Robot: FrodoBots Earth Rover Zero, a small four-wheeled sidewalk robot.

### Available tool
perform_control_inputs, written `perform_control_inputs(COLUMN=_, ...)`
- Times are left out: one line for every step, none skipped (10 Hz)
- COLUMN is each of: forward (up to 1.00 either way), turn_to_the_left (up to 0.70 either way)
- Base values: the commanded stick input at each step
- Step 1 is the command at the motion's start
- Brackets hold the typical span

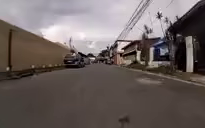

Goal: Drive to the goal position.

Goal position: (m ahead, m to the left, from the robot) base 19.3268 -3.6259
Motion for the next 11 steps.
perform_control_inputs(forward=0.70, turn_to_the_left=-0.10)
perform_control_inputs(forward=0.70, turn_to_the_left=-0.09)
perform_control_inputs(forward=0.70, turn_to_the_left=-0.07)
perform_control_inputs(forward=0.70, turn_to_the_left=-0.06)
perform_control_inputs(forward=0.70, turn_to_the_left=-0.05)
perform_control_inputs(forward=0.70, turn_to_the_left=-0.04)
perform_control_inputs(forward=0.70, turn_to_the_left=-0.03)
perform_control_inputs(forward=0.70, turn_to_the_left=-0.02)
perform_control_inputs(forward=0.70, turn_to_the_left=0.00)
perform_control_inputs(forward=0.70, turn_to_the_left=0.00)
perform_control_inputs(forward=0.70, turn_to_the_left=0.00)
